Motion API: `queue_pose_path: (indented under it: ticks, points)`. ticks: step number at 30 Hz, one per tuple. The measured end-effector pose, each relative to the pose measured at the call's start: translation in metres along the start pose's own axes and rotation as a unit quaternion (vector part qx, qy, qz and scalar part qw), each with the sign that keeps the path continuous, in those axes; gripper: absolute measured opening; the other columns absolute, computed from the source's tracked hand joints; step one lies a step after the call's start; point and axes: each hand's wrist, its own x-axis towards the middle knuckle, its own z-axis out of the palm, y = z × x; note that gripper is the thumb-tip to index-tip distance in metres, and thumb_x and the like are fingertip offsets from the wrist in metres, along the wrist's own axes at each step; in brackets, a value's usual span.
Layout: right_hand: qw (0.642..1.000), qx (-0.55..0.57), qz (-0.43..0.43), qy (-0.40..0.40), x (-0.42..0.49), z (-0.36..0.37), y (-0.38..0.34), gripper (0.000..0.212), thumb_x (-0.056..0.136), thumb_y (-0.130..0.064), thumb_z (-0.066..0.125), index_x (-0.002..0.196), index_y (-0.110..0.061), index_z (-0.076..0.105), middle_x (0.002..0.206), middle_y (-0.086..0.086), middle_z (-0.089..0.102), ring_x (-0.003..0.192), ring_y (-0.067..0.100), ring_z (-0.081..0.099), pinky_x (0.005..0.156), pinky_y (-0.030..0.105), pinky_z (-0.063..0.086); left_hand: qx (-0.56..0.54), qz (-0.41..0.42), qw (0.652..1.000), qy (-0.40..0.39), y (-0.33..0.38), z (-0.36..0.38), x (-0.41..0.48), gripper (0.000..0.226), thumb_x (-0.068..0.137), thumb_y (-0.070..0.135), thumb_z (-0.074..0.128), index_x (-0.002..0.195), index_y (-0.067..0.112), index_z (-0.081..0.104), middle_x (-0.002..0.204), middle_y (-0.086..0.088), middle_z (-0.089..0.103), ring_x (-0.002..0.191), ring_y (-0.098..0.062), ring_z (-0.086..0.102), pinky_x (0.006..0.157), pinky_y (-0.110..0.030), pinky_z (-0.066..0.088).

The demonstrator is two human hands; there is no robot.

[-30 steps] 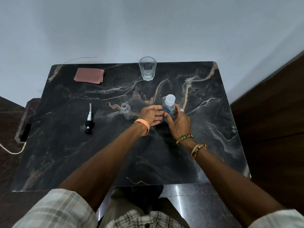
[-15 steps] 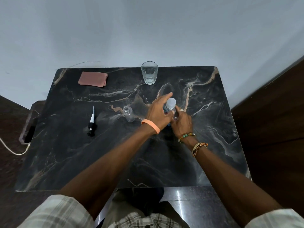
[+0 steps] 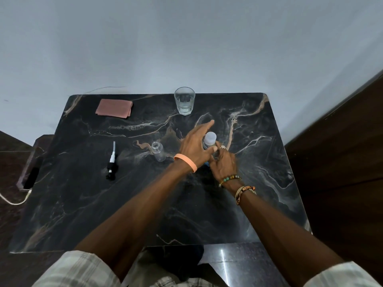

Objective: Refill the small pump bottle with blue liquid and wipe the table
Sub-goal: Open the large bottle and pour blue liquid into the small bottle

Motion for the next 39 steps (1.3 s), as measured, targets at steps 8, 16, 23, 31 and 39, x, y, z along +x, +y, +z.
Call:
queue_pose_path:
  ticks: [8, 16, 23, 31, 39]
  points:
    - [1.0, -0.006, -0.001, -0.009, 0.001, 0.001, 0.001, 0.038, 0.092, -0.036, 0.056, 0.127, -0.022, 0.051, 0.103, 0.005, 0.07, 0.091, 0.024, 0.067, 0.079, 0.04, 0.056, 0.024, -0.003, 1.0, -0.013, -0.003, -0.005, 0.001, 0.069, 0.067, 0.02, 0.082, 0.13, 0.021, 0.054, 0.126, 0.0, 0.057, 0.112, -0.015, 0.055, 0.099, -0.031, 0.046]
    - [1.0, -0.014, -0.005, -0.01, 0.002, 0.001, 0.002, 0.044, 0.091, -0.037, 0.059, 0.131, -0.019, 0.051, 0.11, 0.006, 0.068, 0.096, 0.024, 0.066, 0.083, 0.04, 0.055, 0.029, -0.006, 0.999, -0.026, -0.003, -0.009, 0.005, 0.068, 0.067, 0.022, 0.083, 0.129, 0.021, 0.055, 0.124, -0.001, 0.058, 0.11, -0.016, 0.057, 0.099, -0.034, 0.047]
    - [0.999, -0.028, 0.008, -0.023, 0.002, 0.001, 0.003, 0.049, 0.093, -0.039, 0.058, 0.135, -0.015, 0.05, 0.108, 0.007, 0.068, 0.096, 0.023, 0.065, 0.083, 0.037, 0.054, 0.062, -0.01, 0.998, -0.018, 0.002, -0.01, 0.008, 0.051, 0.068, 0.015, 0.082, 0.116, 0.017, 0.063, 0.113, -0.003, 0.064, 0.098, -0.016, 0.058, 0.092, -0.04, 0.05]
    - [0.999, -0.032, 0.019, -0.023, 0.002, 0.002, 0.004, 0.053, 0.092, -0.042, 0.058, 0.135, -0.014, 0.049, 0.111, 0.007, 0.068, 0.097, 0.023, 0.065, 0.084, 0.037, 0.053, 0.083, 0.008, 0.996, -0.024, 0.002, -0.012, 0.007, 0.048, 0.071, 0.013, 0.08, 0.116, 0.015, 0.064, 0.115, -0.005, 0.063, 0.103, -0.022, 0.059, 0.092, -0.042, 0.05]
    - [0.998, -0.047, 0.013, -0.027, 0.001, 0.003, 0.003, 0.051, 0.092, -0.041, 0.058, 0.135, -0.016, 0.048, 0.108, 0.007, 0.068, 0.094, 0.024, 0.064, 0.083, 0.039, 0.053, 0.079, 0.027, 0.996, -0.039, -0.003, -0.014, 0.006, 0.052, 0.072, 0.017, 0.079, 0.122, 0.015, 0.062, 0.119, -0.004, 0.062, 0.107, -0.02, 0.059, 0.095, -0.041, 0.049]
